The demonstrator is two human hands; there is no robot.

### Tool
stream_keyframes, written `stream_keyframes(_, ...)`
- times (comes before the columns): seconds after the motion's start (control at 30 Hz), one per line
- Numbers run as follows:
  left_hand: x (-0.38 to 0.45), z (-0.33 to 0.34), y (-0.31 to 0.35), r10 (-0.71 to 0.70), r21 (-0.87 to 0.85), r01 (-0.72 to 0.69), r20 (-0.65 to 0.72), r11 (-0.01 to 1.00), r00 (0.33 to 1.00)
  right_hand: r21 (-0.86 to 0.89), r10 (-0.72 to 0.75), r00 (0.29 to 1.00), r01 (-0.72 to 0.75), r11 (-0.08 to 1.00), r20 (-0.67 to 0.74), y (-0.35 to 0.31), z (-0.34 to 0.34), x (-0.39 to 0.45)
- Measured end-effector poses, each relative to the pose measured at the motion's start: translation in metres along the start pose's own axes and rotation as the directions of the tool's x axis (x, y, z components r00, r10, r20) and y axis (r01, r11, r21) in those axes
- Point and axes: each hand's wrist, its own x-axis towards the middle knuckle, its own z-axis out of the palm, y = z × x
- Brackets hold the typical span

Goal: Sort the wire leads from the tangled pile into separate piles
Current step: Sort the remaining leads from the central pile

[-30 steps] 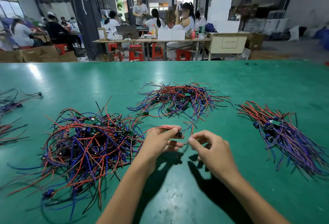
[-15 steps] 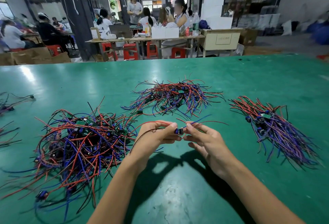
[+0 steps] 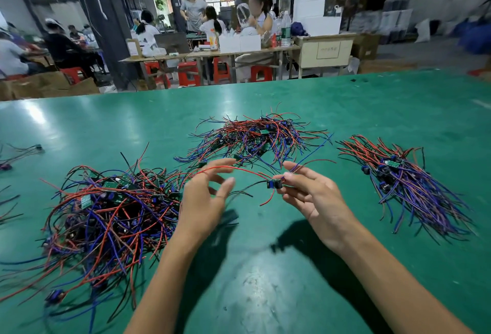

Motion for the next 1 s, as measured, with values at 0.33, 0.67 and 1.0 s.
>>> stream_keyframes(0.33, 0.002, -0.009, 0.019, -0.317, -0.631, 0.532, 0.429, 0.565, 0.846, -0.242, 0.140, 0.966, -0.086, 0.966, 0.217, -0.018, -0.011, -0.004)
stream_keyframes(0.67, -0.023, 0.026, 0.040, -0.292, -0.394, 0.556, 0.556, 0.732, 0.778, -0.504, -0.118, 0.970, 0.213, 0.837, 0.215, -0.002, -0.011, 0.000)
stream_keyframes(1.0, -0.023, 0.025, 0.044, -0.346, -0.363, 0.601, 0.563, 0.713, 0.751, -0.467, -0.120, 0.982, 0.174, 0.867, 0.143, 0.006, -0.011, -0.001)
